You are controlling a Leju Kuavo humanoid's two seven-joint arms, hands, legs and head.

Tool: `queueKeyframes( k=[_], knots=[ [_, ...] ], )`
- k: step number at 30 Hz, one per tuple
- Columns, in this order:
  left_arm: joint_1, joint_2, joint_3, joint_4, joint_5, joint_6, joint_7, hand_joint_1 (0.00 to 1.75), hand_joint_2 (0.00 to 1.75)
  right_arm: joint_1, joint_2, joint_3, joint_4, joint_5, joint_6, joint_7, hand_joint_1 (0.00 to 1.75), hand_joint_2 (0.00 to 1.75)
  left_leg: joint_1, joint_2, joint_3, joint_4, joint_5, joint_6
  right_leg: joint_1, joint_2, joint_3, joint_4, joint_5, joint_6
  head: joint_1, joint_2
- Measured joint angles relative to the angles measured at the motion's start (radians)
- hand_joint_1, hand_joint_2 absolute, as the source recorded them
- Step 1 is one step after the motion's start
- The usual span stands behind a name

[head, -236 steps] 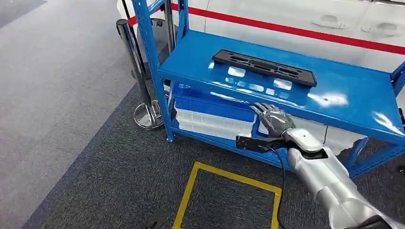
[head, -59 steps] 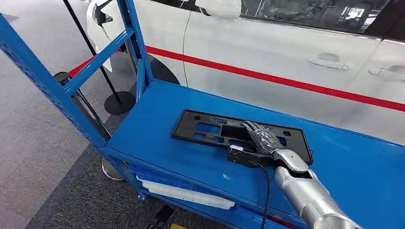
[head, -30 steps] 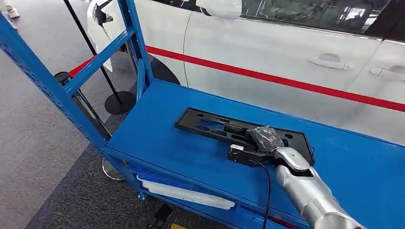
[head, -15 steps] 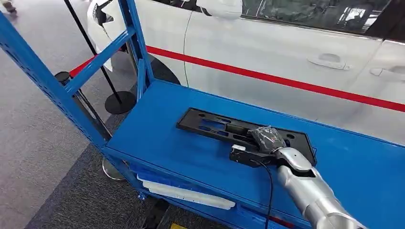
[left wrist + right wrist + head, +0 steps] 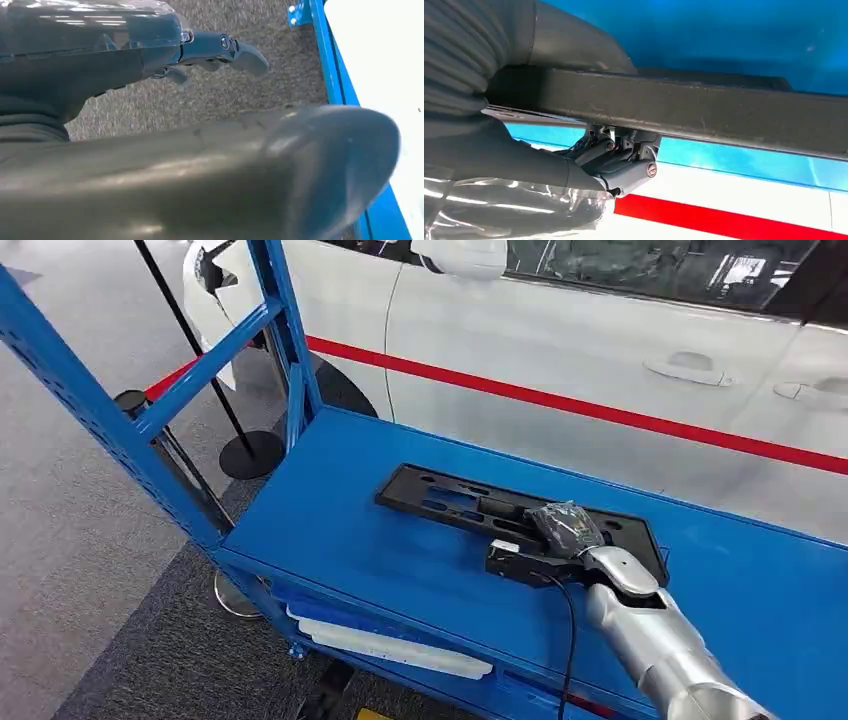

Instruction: Take the parts from the cabinet and place them on the table.

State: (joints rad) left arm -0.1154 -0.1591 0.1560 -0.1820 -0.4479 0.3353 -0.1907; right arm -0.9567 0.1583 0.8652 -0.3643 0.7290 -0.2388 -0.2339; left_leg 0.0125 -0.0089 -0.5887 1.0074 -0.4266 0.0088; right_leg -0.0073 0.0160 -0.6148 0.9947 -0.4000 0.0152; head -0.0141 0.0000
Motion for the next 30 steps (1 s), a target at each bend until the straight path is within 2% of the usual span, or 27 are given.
queueKeyframes(
  k=[12,17,21,26,30],
  knots=[
    [0.010,0.002,0.000,0.000,0.001,0.007,0.007,0.00,0.00,-0.049,-0.021,-0.006,-0.009,0.006,0.008,0.000,1.75,1.75,0.000,0.000,-0.003,0.000,0.000,0.000,0.000,0.000,-0.003,0.001,0.000,0.000,0.000,0.000],
    [0.018,0.004,0.000,0.000,0.000,-0.026,0.027,0.00,0.00,-0.134,-0.039,-0.010,-0.024,0.019,0.045,0.003,1.75,1.75,0.000,0.000,-0.007,0.001,0.001,0.000,0.000,0.000,-0.007,0.002,0.002,0.001,0.000,0.000],
    [0.020,0.006,-0.001,0.000,-0.011,-0.071,0.074,0.00,0.00,-0.237,-0.043,-0.011,-0.042,0.026,0.080,0.017,1.75,1.75,0.000,0.000,-0.010,0.001,0.001,-0.001,0.000,0.000,-0.011,0.003,0.002,0.001,0.000,0.000],
    [0.023,0.008,-0.001,0.000,-0.017,-0.078,0.089,0.00,0.00,-0.363,-0.039,-0.011,-0.060,0.040,0.139,0.040,1.75,1.75,0.000,0.000,-0.012,0.001,0.001,-0.001,0.000,0.000,-0.013,0.004,0.001,0.000,0.000,0.000],
    [0.023,0.008,0.000,0.000,-0.014,-0.075,0.085,0.00,0.00,-0.419,-0.029,-0.011,-0.068,0.043,0.166,0.045,1.75,1.75,0.000,0.000,-0.012,0.000,0.000,-0.001,0.000,0.000,-0.014,0.004,0.001,0.000,0.000,0.000]
  ],
)
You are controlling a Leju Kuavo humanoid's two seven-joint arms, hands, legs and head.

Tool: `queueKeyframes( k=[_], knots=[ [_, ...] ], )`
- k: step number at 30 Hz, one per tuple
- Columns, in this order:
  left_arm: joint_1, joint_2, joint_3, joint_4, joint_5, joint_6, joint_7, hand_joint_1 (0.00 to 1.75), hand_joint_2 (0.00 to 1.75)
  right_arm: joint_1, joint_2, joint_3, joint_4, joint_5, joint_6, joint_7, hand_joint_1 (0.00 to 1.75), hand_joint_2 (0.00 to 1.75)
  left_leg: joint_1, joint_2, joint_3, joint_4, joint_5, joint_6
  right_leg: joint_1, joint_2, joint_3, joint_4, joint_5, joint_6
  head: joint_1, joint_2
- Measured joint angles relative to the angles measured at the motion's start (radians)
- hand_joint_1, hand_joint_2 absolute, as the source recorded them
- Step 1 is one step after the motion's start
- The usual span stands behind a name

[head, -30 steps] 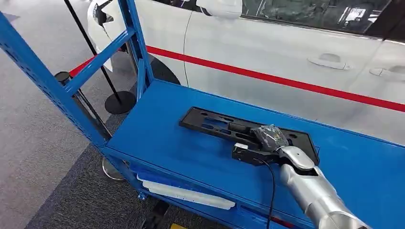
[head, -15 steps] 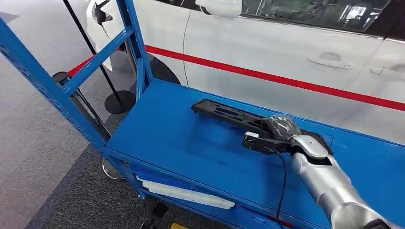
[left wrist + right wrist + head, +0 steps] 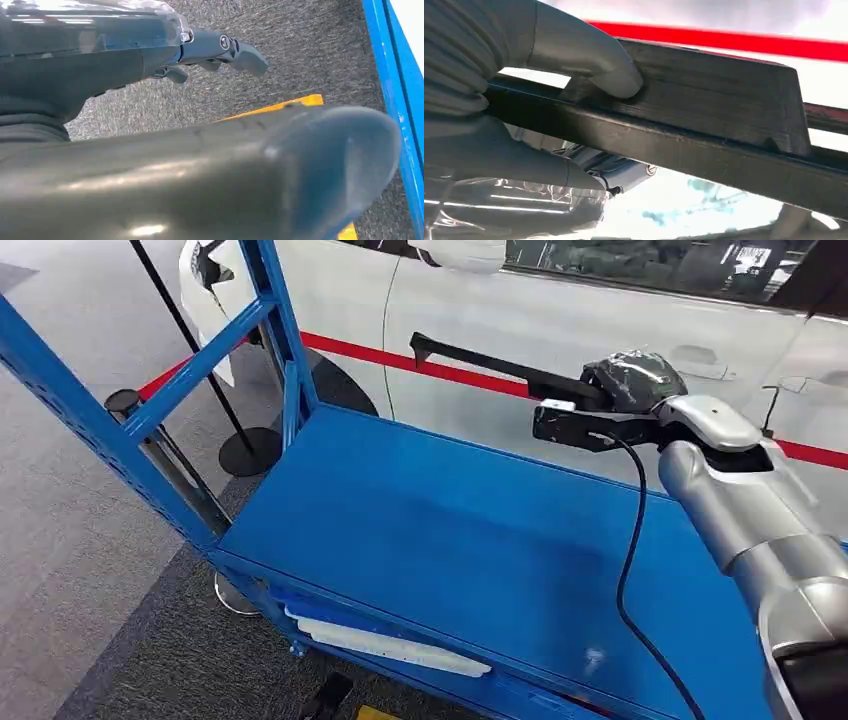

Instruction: Take the parts from the cabinet and place them on the table.

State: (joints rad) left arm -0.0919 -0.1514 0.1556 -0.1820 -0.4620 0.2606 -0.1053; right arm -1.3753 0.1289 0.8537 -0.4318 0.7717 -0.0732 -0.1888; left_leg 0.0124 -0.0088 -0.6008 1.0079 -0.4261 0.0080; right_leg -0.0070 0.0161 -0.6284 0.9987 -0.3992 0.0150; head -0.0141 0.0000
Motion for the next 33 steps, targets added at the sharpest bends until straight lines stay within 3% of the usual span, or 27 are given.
queueKeyframes(
  k=[10,18,25,30,31,32,33],
  knots=[
    [0.001,0.000,0.011,0.000,0.023,-0.001,-0.018,0.00,0.00,-0.017,0.010,0.000,0.000,-0.002,0.004,-0.003,1.75,1.75,0.000,0.000,0.000,0.000,0.000,0.000,0.000,0.000,0.000,0.000,0.000,0.000,0.000,0.000],
    [0.003,0.000,0.031,0.000,0.043,0.003,-0.085,0.00,0.00,-0.012,0.005,0.000,0.001,-0.005,0.003,-0.012,1.75,1.75,0.000,0.000,0.000,0.000,0.000,0.000,0.000,0.000,-0.001,0.000,0.000,0.000,0.000,0.000],
    [-0.002,0.002,0.035,0.000,0.040,-0.015,-0.083,0.00,0.00,-0.008,0.006,0.002,0.001,-0.008,-0.001,-0.008,1.75,1.75,-0.004,-0.001,-0.003,0.006,-0.002,0.002,-0.006,-0.001,-0.001,-0.001,0.000,0.002,0.000,0.000],
    [-0.003,0.008,0.032,0.000,-0.012,0.002,-0.060,0.00,0.00,-0.009,0.006,0.002,0.001,-0.009,0.000,-0.003,1.75,1.75,-0.007,-0.002,-0.003,0.006,0.005,0.013,-0.009,0.000,0.001,-0.003,0.009,0.015,0.000,0.000],
    [-0.004,0.008,0.030,0.000,-0.024,0.003,-0.055,0.00,0.00,-0.009,0.006,0.002,0.001,-0.010,0.000,-0.002,1.75,1.75,0.006,0.003,0.002,-0.008,0.017,0.021,-0.007,0.000,-0.003,0.001,-0.003,0.018,0.000,0.000],
    [-0.005,0.009,0.026,0.000,-0.028,0.005,-0.052,0.00,0.00,-0.011,0.006,0.002,0.001,-0.011,0.000,-0.002,1.75,1.75,0.003,0.004,0.002,-0.013,0.022,0.025,-0.008,-0.004,-0.011,0.027,-0.032,0.020,0.000,0.000],
    [-0.006,0.009,0.020,0.000,-0.032,0.006,-0.047,0.00,0.00,-0.014,0.006,0.002,0.001,-0.011,0.000,-0.002,1.75,1.75,0.003,0.006,-0.001,-0.013,0.023,0.027,-0.007,-0.005,-0.038,0.095,-0.082,0.019,0.000,0.000]
  ],
)
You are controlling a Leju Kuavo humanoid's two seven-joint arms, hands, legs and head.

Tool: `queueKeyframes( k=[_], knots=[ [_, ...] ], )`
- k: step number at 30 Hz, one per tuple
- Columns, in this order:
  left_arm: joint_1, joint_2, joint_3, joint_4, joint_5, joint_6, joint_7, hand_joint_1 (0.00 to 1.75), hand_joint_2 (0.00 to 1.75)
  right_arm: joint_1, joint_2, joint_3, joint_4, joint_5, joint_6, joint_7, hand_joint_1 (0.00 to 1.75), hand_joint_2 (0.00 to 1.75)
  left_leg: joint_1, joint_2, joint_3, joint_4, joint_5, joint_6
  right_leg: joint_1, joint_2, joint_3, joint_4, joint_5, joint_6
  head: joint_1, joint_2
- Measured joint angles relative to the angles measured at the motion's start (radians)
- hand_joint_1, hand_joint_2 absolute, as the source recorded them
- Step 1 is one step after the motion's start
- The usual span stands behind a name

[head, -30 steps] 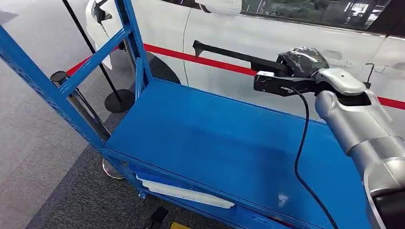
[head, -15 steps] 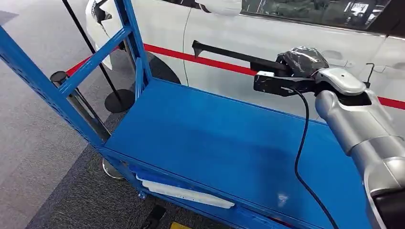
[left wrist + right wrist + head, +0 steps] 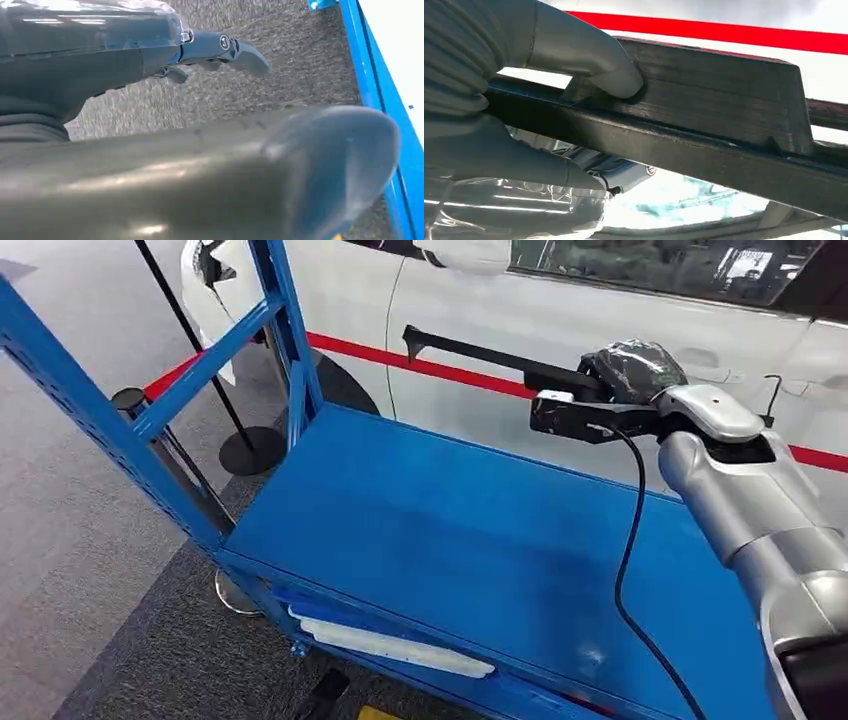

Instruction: Take the parts from the cabinet and place them on the table.

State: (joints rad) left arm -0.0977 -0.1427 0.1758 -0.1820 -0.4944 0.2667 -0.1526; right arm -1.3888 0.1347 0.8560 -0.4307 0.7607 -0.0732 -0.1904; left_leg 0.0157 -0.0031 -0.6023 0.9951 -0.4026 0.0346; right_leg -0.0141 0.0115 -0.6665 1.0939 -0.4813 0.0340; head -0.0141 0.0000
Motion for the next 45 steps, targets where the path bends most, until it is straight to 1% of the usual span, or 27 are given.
queueKeyframes(
  k=[2,3,4,7,8,11,13,15,17,18,20,22,23,24,25,28,29,30,32,33,34,36,38,39,43,44,45],
  knots=[
    [0.001,0.000,-0.008,0.000,-0.008,0.003,0.005,0.00,0.00,0.002,0.000,0.000,0.002,0.000,0.000,0.000,1.75,1.75,-0.001,0.002,-0.005,0.003,0.001,0.000,0.000,0.000,-0.066,0.170,-0.081,0.003,0.000,0.000],
    [0.001,0.001,-0.010,0.000,-0.009,0.004,0.007,0.00,0.00,0.005,0.000,0.000,0.002,-0.001,0.000,0.000,1.75,1.75,0.000,0.002,-0.009,0.005,0.003,-0.001,-0.001,-0.001,-0.087,0.229,-0.096,0.005,0.000,0.000],
    [0.001,0.001,-0.012,0.000,-0.010,0.005,0.011,0.00,0.00,0.007,-0.001,0.001,0.003,-0.002,0.000,-0.001,1.75,1.75,0.000,0.002,-0.012,0.008,0.003,-0.002,-0.004,-0.002,-0.084,0.234,-0.084,0.006,0.000,0.000],
    [0.003,0.001,-0.013,0.000,-0.009,0.006,0.018,0.00,0.00,0.003,-0.001,0.001,0.004,-0.003,0.001,-0.002,1.75,1.75,0.002,-0.001,-0.022,0.024,0.002,-0.010,-0.012,-0.008,0.045,0.014,0.023,0.004,0.000,0.000],
    [0.002,0.001,-0.013,0.000,-0.009,0.008,0.018,0.00,0.00,-0.001,-0.001,0.001,0.004,-0.003,0.001,-0.002,1.75,1.75,0.002,-0.002,-0.028,0.030,0.002,-0.017,-0.013,-0.008,0.076,-0.053,0.014,0.002,0.000,0.000],
    [0.004,0.002,-0.013,0.000,-0.008,0.015,0.021,0.00,0.00,-0.004,0.001,0.001,0.003,-0.006,0.004,-0.003,1.75,1.75,-0.002,-0.005,-0.038,0.030,0.015,-0.041,0.001,-0.002,0.071,-0.055,0.025,-0.015,-0.002,0.000],
    [0.008,0.003,-0.013,0.000,-0.008,0.016,0.022,0.00,0.00,-0.005,0.001,0.002,0.003,-0.006,0.007,-0.002,1.75,1.75,0.001,-0.007,-0.044,0.030,0.017,-0.055,-0.007,-0.006,0.064,-0.067,0.040,-0.038,-0.002,0.000],
    [0.010,0.004,-0.013,0.000,-0.008,0.017,0.021,0.00,0.00,-0.008,0.005,0.003,0.003,-0.007,0.009,-0.002,1.75,1.75,0.003,-0.003,-0.070,0.102,-0.066,-0.060,-0.006,-0.009,0.050,-0.069,0.054,-0.055,-0.002,0.000],
    [0.008,0.005,-0.013,0.000,-0.008,0.017,0.021,0.00,0.00,-0.008,0.008,0.005,0.002,-0.007,0.010,-0.003,1.75,1.75,0.004,-0.003,-0.123,0.274,-0.168,-0.067,0.000,-0.009,0.031,-0.068,0.069,-0.061,-0.002,0.000],
    [0.008,0.006,-0.013,0.000,-0.008,0.017,0.021,0.00,0.00,-0.007,0.008,0.006,0.002,-0.007,0.010,-0.003,1.75,1.75,0.004,-0.003,-0.138,0.338,-0.193,-0.069,0.003,-0.010,0.020,-0.067,0.077,-0.062,-0.002,0.000],
    [0.010,0.006,-0.013,0.000,-0.008,0.017,0.021,0.00,0.00,-0.006,0.008,0.008,0.002,-0.007,0.010,-0.004,1.75,1.75,0.003,-0.003,-0.104,0.328,-0.171,-0.065,0.008,-0.010,0.001,-0.065,0.091,-0.061,-0.002,0.000],
    [0.009,0.007,-0.013,0.000,-0.008,0.016,0.018,0.00,0.00,-0.006,0.008,0.008,0.002,-0.008,0.010,-0.005,1.75,1.75,0.002,-0.003,0.008,0.163,-0.102,-0.053,0.012,-0.010,-0.016,-0.063,0.105,-0.059,-0.002,0.000],
    [0.008,0.008,-0.013,0.000,-0.008,0.016,0.018,0.00,0.00,-0.006,0.008,0.008,0.002,-0.008,0.009,-0.005,1.75,1.75,-0.002,-0.003,0.068,0.074,-0.093,-0.042,0.013,-0.010,-0.019,-0.062,0.112,-0.058,-0.002,0.000],
    [0.006,0.010,-0.013,0.000,-0.008,0.016,0.018,0.00,0.00,-0.007,0.008,0.008,0.002,-0.008,0.009,-0.005,1.75,1.75,-0.007,-0.002,0.102,0.019,-0.118,-0.036,0.018,-0.011,-0.025,-0.062,0.118,-0.050,-0.002,0.000],
    [0.007,0.010,-0.013,0.000,-0.008,0.016,0.017,0.00,0.00,-0.007,0.007,0.008,0.002,-0.008,0.008,-0.005,1.75,1.75,-0.011,-0.004,0.092,0.024,-0.104,-0.039,0.013,-0.012,-0.023,-0.067,0.127,-0.044,-0.002,0.000],
    [0.010,0.010,-0.013,0.000,-0.008,0.013,0.017,0.00,0.00,-0.006,0.008,0.008,0.002,-0.008,0.007,-0.005,1.75,1.75,-0.012,-0.003,0.077,0.007,-0.080,-0.024,0.014,-0.010,-0.026,-0.081,0.154,-0.024,-0.002,0.000],
    [0.009,0.010,-0.013,0.000,-0.008,0.013,0.017,0.00,0.00,-0.007,0.003,0.008,0.004,-0.008,0.005,-0.005,1.75,1.75,-0.005,0.007,0.077,-0.001,-0.061,-0.018,0.011,-0.006,-0.038,-0.070,0.129,-0.020,-0.002,0.000],
    [0.008,0.011,-0.013,0.000,-0.008,0.012,0.016,0.00,0.00,-0.010,0.002,0.008,0.004,-0.008,0.005,-0.005,1.75,1.75,-0.003,0.006,0.062,-0.005,-0.047,-0.006,0.011,-0.006,-0.054,-0.030,0.067,-0.018,-0.001,0.000],
    [0.008,0.010,-0.013,0.000,-0.008,0.009,0.016,0.00,0.00,-0.013,0.000,0.009,0.005,-0.007,0.005,-0.005,1.75,1.75,-0.004,0.007,0.034,-0.003,-0.027,-0.007,0.006,-0.007,-0.091,0.118,-0.047,-0.010,-0.002,0.000],
    [0.008,0.010,-0.013,0.000,-0.008,0.009,0.016,0.00,0.00,-0.012,0.000,0.009,0.005,-0.007,0.006,-0.005,1.75,1.75,-0.004,0.008,0.020,-0.001,-0.018,-0.007,0.005,-0.008,-0.104,0.186,-0.076,-0.006,-0.002,0.000],
    [0.008,0.010,-0.013,0.000,-0.008,0.008,0.017,0.00,0.00,-0.013,-0.001,0.010,0.005,-0.007,0.006,-0.005,1.75,1.75,-0.003,0.008,0.005,0.003,-0.009,-0.008,0.001,-0.008,-0.106,0.233,-0.074,-0.003,-0.002,0.000],
    [0.008,0.010,-0.013,0.000,-0.008,0.006,0.018,0.00,0.00,-0.013,-0.003,0.010,0.005,-0.007,0.007,-0.005,1.75,1.75,-0.002,0.008,-0.025,0.013,0.006,-0.014,-0.006,-0.009,-0.049,0.195,-0.008,0.002,-0.002,0.000],
    [0.008,0.010,-0.013,0.000,-0.008,0.005,0.018,0.00,0.00,-0.021,-0.004,0.010,0.005,-0.006,0.009,-0.005,1.75,1.75,0.001,0.008,-0.051,0.032,0.014,-0.023,-0.011,-0.010,0.070,0.036,0.024,0.003,-0.002,0.000],
    [0.007,0.010,-0.013,0.000,-0.008,0.005,0.018,0.00,0.00,-0.026,-0.006,0.010,0.005,-0.005,0.010,-0.002,1.75,1.75,-0.003,0.006,-0.063,0.039,0.018,-0.029,-0.006,-0.009,0.110,-0.029,-0.018,0.001,-0.002,0.000],
    [0.009,0.010,-0.013,0.000,-0.008,0.005,0.018,0.00,0.00,-0.031,-0.014,0.013,0.003,-0.002,0.011,-0.002,1.75,1.75,-0.003,0.003,-0.072,0.031,0.051,-0.056,0.003,-0.007,0.100,-0.055,-0.004,-0.034,-0.003,0.000],
    [0.012,0.010,-0.013,0.000,-0.008,0.006,0.018,0.00,0.00,-0.032,-0.016,0.015,0.003,0.002,0.011,0.000,1.75,1.75,0.003,0.003,-0.078,0.041,0.032,-0.061,-0.004,-0.013,0.092,-0.060,0.010,-0.048,-0.003,0.000],
    [0.014,0.010,-0.013,0.000,-0.008,0.006,0.017,0.00,0.00,-0.033,-0.016,0.016,0.002,0.002,0.010,0.000,1.75,1.75,0.003,0.003,-0.096,0.072,-0.018,-0.064,-0.003,-0.013,0.081,-0.061,0.020,-0.056,-0.003,0.000]
  ],
)
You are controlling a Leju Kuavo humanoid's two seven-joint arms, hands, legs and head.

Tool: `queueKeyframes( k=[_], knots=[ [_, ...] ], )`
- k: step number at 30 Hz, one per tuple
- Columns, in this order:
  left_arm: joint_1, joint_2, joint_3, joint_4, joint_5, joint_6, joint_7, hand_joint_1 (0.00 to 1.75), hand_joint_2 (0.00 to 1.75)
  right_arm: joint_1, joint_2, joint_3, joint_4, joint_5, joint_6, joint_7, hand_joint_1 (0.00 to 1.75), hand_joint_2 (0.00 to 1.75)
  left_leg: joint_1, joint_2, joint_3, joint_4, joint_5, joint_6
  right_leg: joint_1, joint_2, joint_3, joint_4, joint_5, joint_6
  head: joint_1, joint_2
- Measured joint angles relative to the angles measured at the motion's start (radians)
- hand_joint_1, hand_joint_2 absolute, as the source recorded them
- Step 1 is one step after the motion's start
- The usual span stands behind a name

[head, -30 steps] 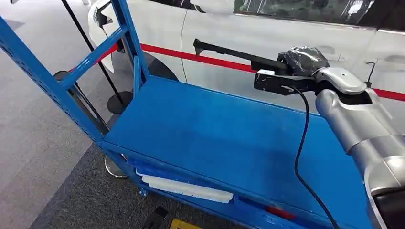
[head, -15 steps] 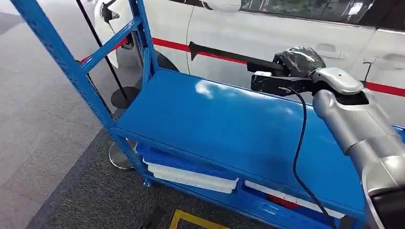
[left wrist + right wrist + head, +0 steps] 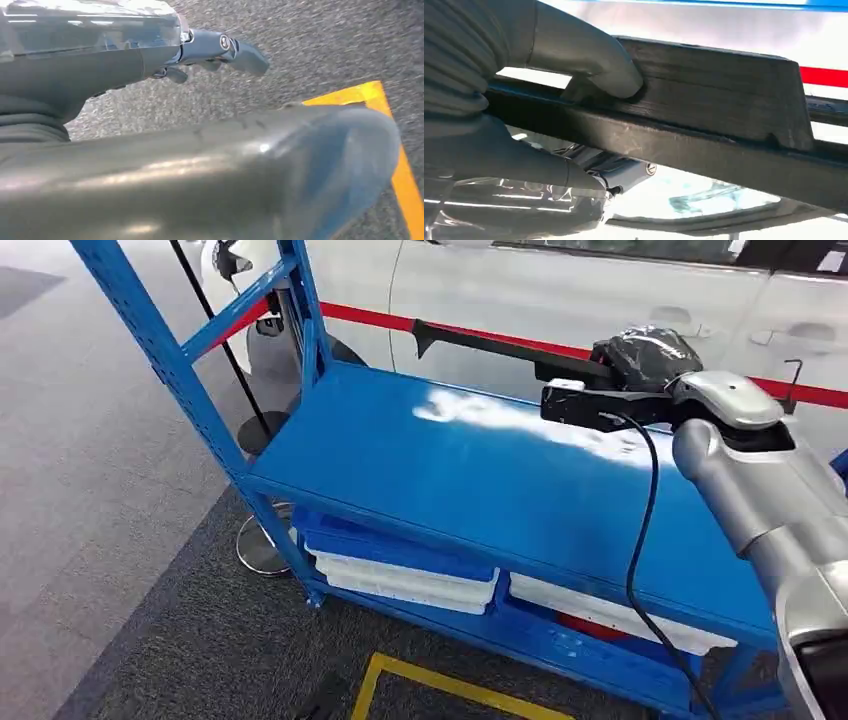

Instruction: Take the parts from the cabinet and place them on the table.

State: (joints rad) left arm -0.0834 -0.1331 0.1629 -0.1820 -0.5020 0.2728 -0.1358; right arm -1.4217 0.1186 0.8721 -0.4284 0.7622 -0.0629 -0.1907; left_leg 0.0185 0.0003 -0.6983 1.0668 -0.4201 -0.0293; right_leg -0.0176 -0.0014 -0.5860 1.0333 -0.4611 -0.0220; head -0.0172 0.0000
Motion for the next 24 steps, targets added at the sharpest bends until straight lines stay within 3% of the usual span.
queueKeyframes(
  k=[2,3,4,5,6,7,8,9,10,11,13,14,15,18,20,21,22,24],
  knots=[
    [0.000,0.000,0.000,0.000,0.000,0.000,-0.003,0.00,0.00,-0.001,-0.003,0.000,-0.001,0.002,0.000,-0.001,1.75,1.75,0.001,0.000,-0.039,0.142,-0.116,-0.006,0.003,0.001,-0.026,0.001,0.022,-0.006,0.000,0.000],
    [-0.001,0.000,0.000,0.000,0.000,0.000,-0.003,0.00,0.00,0.000,-0.005,0.001,-0.001,0.003,0.000,-0.001,1.75,1.75,0.001,0.000,-0.056,0.219,-0.152,-0.009,0.005,0.001,-0.039,0.001,0.032,-0.007,0.000,0.000],
    [-0.001,0.000,0.000,0.000,0.000,0.000,-0.005,0.00,0.00,0.000,-0.008,0.002,-0.001,0.004,0.000,-0.002,1.75,1.75,0.000,0.000,-0.061,0.279,-0.159,-0.009,0.007,0.001,-0.055,0.003,0.044,-0.006,0.000,0.000],
    [-0.001,0.000,0.000,0.000,0.000,0.000,-0.005,0.00,0.00,0.000,-0.011,0.003,-0.001,0.006,0.000,-0.002,1.75,1.75,0.000,0.000,-0.047,0.288,-0.138,-0.007,0.009,0.001,-0.068,0.004,0.054,-0.005,0.000,0.000],
    [-0.001,0.000,0.000,0.000,0.000,-0.001,-0.005,0.00,0.00,0.000,-0.014,0.004,-0.002,0.008,0.000,-0.003,1.75,1.75,0.000,0.000,-0.015,0.259,-0.102,-0.005,0.011,0.001,-0.081,0.005,0.063,-0.004,0.000,0.000],
    [-0.002,0.000,0.000,0.000,-0.001,-0.001,-0.005,0.00,0.00,-0.001,-0.018,0.006,-0.004,0.008,0.000,-0.003,1.75,1.75,0.000,0.000,0.037,0.193,-0.066,0.001,0.013,0.001,-0.092,0.006,0.073,-0.002,0.000,0.000],
    [-0.003,0.000,0.000,0.000,-0.002,-0.001,-0.005,0.00,0.00,-0.001,-0.023,0.007,-0.009,0.008,0.000,-0.004,1.75,1.75,-0.003,-0.001,0.104,0.102,-0.051,0.011,0.015,0.002,-0.100,0.006,0.083,0.000,0.000,0.000],
    [-0.006,0.000,0.000,0.000,-0.002,-0.002,-0.005,0.00,0.00,-0.003,-0.028,0.007,-0.016,0.009,0.000,-0.005,1.75,1.75,-0.008,-0.001,0.162,0.009,-0.089,0.025,0.013,0.000,-0.106,0.006,0.091,0.004,0.000,0.000],
    [-0.008,0.000,0.000,0.000,-0.005,-0.001,-0.005,0.00,0.00,-0.007,-0.038,0.007,-0.019,0.010,0.000,-0.005,1.75,1.75,-0.012,-0.002,0.195,-0.054,-0.106,0.025,0.015,-0.001,-0.111,0.007,0.100,0.011,0.000,0.000],
    [-0.008,-0.002,0.000,0.000,-0.007,-0.001,-0.005,0.00,0.00,-0.009,-0.040,0.008,-0.024,0.010,0.000,-0.007,1.75,1.75,-0.017,-0.002,0.185,-0.041,-0.091,0.025,0.011,-0.003,-0.110,-0.003,0.112,0.020,-0.002,0.000],
    [-0.009,-0.003,0.000,0.000,-0.019,-0.001,-0.005,0.00,0.00,-0.011,-0.056,0.010,-0.037,0.008,0.003,-0.008,1.75,1.75,-0.022,-0.002,0.174,-0.053,-0.074,0.037,0.007,-0.003,-0.111,-0.017,0.137,0.033,-0.003,0.000],
    [-0.008,-0.004,0.000,0.000,-0.019,0.000,-0.005,0.00,0.00,-0.010,-0.070,0.011,-0.044,0.007,0.006,-0.008,1.75,1.75,-0.008,0.000,0.172,-0.071,-0.052,0.047,0.010,-0.002,-0.116,-0.021,0.135,0.039,-0.003,0.000],
    [-0.010,-0.005,0.000,0.000,-0.018,0.000,-0.005,0.00,0.00,-0.012,-0.079,0.012,-0.052,0.004,0.008,-0.008,1.75,1.75,-0.010,0.006,0.162,-0.075,-0.035,0.054,0.006,0.002,-0.126,0.000,0.086,0.044,-0.003,0.000],
    [-0.010,-0.005,0.000,0.000,-0.019,0.000,-0.005,0.00,0.00,-0.012,-0.082,0.012,-0.054,0.003,0.010,-0.008,1.75,1.75,-0.010,0.006,0.158,-0.075,-0.032,0.057,0.006,0.002,-0.130,0.010,0.070,0.044,-0.003,0.000],
    [-0.011,-0.005,0.000,0.000,-0.019,0.000,-0.005,0.00,0.00,-0.015,-0.094,0.013,-0.063,0.002,0.011,-0.008,1.75,1.75,-0.011,0.006,0.142,-0.075,-0.018,0.061,0.005,0.002,-0.147,0.072,-0.002,0.046,-0.003,0.000],
    [-0.011,-0.007,0.000,0.000,-0.019,0.001,-0.005,0.00,0.00,-0.017,-0.106,0.013,-0.076,0.001,0.018,-0.005,1.75,1.75,-0.011,0.006,0.121,-0.074,-0.003,0.061,0.004,0.002,-0.171,0.175,-0.073,0.052,-0.003,0.000],
    [-0.011,-0.008,0.000,0.000,-0.019,0.002,-0.005,0.00,0.00,-0.018,-0.130,0.016,-0.102,-0.009,0.037,0.002,1.75,1.75,-0.010,0.007,0.080,-0.069,0.027,0.059,0.003,0.002,-0.180,0.308,-0.088,0.060,-0.003,0.000],
    [-0.011,-0.009,0.000,0.000,-0.019,0.003,-0.005,0.00,0.00,-0.021,-0.137,0.016,-0.115,-0.014,0.047,0.005,1.75,1.75,-0.009,0.007,0.046,-0.060,0.048,0.053,0.000,0.001,-0.115,0.258,-0.013,0.062,-0.003,0.000]
  ],
)
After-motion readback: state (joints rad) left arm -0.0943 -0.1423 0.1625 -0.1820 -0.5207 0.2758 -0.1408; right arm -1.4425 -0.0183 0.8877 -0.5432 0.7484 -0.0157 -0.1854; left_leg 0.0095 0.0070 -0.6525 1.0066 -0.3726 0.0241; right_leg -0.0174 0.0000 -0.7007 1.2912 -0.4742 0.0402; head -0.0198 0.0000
